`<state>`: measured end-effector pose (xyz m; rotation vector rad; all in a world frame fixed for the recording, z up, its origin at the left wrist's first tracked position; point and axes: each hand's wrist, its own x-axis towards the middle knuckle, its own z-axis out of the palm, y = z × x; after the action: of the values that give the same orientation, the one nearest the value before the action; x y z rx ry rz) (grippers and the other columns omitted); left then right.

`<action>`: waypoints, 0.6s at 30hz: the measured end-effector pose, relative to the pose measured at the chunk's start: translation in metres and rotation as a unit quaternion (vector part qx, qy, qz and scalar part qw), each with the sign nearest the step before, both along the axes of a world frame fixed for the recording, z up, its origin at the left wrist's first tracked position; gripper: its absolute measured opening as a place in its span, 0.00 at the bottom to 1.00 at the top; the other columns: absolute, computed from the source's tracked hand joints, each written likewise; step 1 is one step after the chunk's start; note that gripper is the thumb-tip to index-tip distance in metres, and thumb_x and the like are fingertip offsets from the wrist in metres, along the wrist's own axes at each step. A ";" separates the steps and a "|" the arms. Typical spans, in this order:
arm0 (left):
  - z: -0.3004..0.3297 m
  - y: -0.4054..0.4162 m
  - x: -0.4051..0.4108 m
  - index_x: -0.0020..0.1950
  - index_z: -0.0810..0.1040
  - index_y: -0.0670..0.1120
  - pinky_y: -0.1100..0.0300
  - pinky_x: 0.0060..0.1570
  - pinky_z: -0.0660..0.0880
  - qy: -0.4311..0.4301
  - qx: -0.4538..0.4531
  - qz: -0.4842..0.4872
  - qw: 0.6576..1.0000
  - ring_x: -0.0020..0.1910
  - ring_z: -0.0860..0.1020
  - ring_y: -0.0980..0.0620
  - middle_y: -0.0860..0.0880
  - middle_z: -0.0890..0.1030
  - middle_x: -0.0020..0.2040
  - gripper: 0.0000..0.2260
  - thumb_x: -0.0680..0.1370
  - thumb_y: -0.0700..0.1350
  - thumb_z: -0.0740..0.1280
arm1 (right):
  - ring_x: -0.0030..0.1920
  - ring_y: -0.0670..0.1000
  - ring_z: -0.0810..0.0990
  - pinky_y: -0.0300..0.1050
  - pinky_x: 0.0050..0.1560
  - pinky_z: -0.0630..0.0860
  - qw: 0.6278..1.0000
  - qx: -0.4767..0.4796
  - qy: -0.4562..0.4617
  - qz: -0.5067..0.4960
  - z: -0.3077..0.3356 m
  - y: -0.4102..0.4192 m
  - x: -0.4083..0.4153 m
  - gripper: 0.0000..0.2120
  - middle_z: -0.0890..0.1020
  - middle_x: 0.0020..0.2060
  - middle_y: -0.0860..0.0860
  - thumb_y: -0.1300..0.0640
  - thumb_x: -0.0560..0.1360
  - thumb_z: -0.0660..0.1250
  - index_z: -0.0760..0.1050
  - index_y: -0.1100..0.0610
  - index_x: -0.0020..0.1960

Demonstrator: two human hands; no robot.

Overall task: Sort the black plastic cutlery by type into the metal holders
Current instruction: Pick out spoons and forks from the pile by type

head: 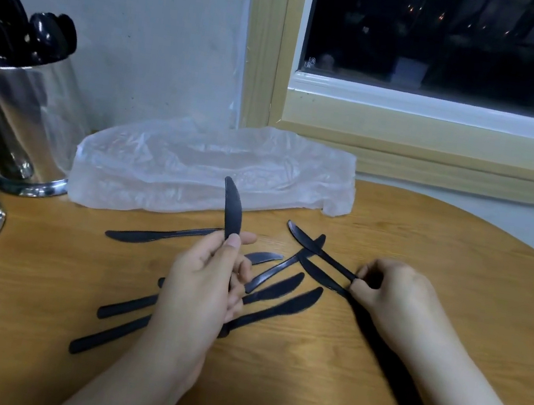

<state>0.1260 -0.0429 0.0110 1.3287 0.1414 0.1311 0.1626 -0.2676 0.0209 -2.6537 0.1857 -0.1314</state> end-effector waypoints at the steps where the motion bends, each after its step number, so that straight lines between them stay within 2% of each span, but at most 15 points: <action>1: 0.000 0.000 0.000 0.55 0.83 0.49 0.55 0.28 0.61 -0.001 0.001 -0.002 1.000 0.27 0.65 0.53 0.47 0.75 0.35 0.12 0.86 0.44 0.59 | 0.45 0.53 0.76 0.44 0.42 0.64 1.000 0.009 0.007 -0.001 0.000 0.000 0.000 0.04 0.80 0.42 0.49 0.55 0.74 0.71 0.77 0.53 0.45; 5: 0.001 0.001 -0.001 0.56 0.83 0.49 0.57 0.28 0.63 -0.006 0.010 -0.004 1.000 0.28 0.67 0.53 0.47 0.75 0.36 0.12 0.86 0.44 0.60 | 0.42 0.53 0.76 0.47 0.40 0.65 1.000 0.028 -0.001 0.001 0.000 -0.002 0.000 0.05 0.79 0.37 0.47 0.56 0.73 0.71 0.75 0.53 0.42; 7: 0.001 0.000 -0.002 0.56 0.83 0.49 0.57 0.28 0.63 -0.003 0.006 -0.002 1.000 0.29 0.66 0.54 0.48 0.74 0.36 0.11 0.86 0.45 0.60 | 0.37 0.46 0.76 0.41 0.36 0.68 0.997 0.069 -0.043 0.007 0.003 -0.002 -0.003 0.06 0.80 0.32 0.45 0.57 0.73 0.70 0.74 0.52 0.41; 9: 0.002 -0.001 -0.002 0.58 0.82 0.50 0.58 0.29 0.63 0.004 -0.005 0.002 1.000 0.29 0.65 0.54 0.49 0.71 0.36 0.11 0.86 0.47 0.60 | 0.34 0.43 0.75 0.34 0.34 0.69 0.984 0.133 -0.113 0.028 0.010 0.004 -0.010 0.07 0.80 0.30 0.40 0.58 0.73 0.70 0.73 0.53 0.40; 11: 0.005 -0.002 -0.004 0.58 0.82 0.52 0.57 0.31 0.64 0.009 -0.019 0.001 1.000 0.30 0.65 0.54 0.50 0.68 0.35 0.10 0.83 0.53 0.63 | 0.33 0.46 0.74 0.34 0.35 0.69 0.971 0.152 -0.165 0.089 0.016 0.017 -0.019 0.08 0.80 0.32 0.41 0.59 0.74 0.71 0.72 0.51 0.41; 14: 0.009 -0.006 -0.006 0.54 0.82 0.48 0.56 0.32 0.63 0.012 -0.045 -0.002 0.999 0.29 0.64 0.54 0.52 0.66 0.32 0.18 0.74 0.60 0.67 | 0.35 0.43 0.74 0.32 0.37 0.69 0.952 0.102 -0.173 0.233 0.012 0.044 -0.032 0.10 0.78 0.33 0.43 0.56 0.75 0.73 0.72 0.47 0.44; 15: 0.010 -0.007 -0.006 0.53 0.82 0.47 0.56 0.32 0.63 0.013 -0.049 0.006 0.999 0.29 0.64 0.54 0.52 0.66 0.32 0.18 0.74 0.60 0.68 | 0.36 0.40 0.74 0.30 0.38 0.68 0.942 0.083 -0.173 0.274 0.007 0.052 -0.035 0.09 0.77 0.35 0.41 0.55 0.75 0.72 0.72 0.47 0.46; 17: 0.010 -0.008 -0.006 0.47 0.85 0.49 0.58 0.30 0.66 0.014 -0.054 0.022 0.998 0.28 0.66 0.54 0.51 0.68 0.32 0.12 0.81 0.55 0.66 | 0.38 0.36 0.73 0.30 0.41 0.69 0.928 0.074 -0.165 0.326 0.002 0.066 -0.038 0.06 0.77 0.38 0.39 0.51 0.76 0.71 0.74 0.47 0.48; 18: 0.008 -0.007 -0.004 0.43 0.86 0.51 0.58 0.30 0.68 0.015 -0.053 0.031 0.998 0.28 0.68 0.53 0.50 0.71 0.33 0.15 0.83 0.52 0.64 | 0.40 0.37 0.74 0.31 0.42 0.71 0.924 0.082 -0.158 0.339 0.001 0.070 -0.039 0.06 0.78 0.39 0.39 0.48 0.76 0.69 0.74 0.48 0.48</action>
<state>0.1216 -0.0500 0.0192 1.2211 0.2125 0.1536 0.1235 -0.1973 0.0221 -2.3339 -0.7828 -0.2915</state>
